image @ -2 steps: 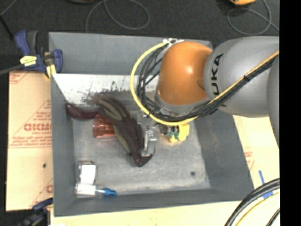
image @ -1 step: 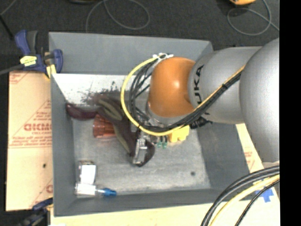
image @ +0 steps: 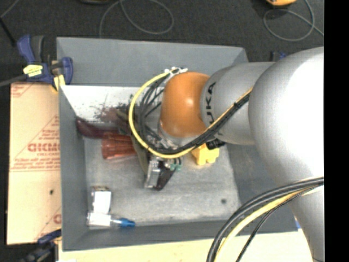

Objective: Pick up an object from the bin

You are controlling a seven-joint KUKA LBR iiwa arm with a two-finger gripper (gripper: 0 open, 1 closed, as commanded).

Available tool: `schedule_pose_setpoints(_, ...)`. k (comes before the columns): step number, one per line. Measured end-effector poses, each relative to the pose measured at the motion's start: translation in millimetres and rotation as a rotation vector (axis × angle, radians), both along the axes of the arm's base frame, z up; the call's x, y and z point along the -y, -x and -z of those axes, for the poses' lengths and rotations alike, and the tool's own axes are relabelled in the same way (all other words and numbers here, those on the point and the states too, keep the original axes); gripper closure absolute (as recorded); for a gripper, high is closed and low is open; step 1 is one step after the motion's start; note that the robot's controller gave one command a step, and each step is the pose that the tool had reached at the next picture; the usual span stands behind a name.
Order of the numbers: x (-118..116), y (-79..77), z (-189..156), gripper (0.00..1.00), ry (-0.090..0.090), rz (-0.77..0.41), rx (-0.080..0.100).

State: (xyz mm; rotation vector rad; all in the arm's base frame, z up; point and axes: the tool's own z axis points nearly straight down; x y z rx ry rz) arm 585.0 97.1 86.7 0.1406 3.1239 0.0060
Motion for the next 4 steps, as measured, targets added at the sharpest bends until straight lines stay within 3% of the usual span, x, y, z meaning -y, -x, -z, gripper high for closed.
schedule_pose_setpoints(1, 74.5, 13.9, 13.3, 1.0, 0.0, 0.166, -0.001)
schedule_pose_setpoints(4, 73.8, 14.0, 13.3, 1.0, -0.002, 0.169, -0.001)
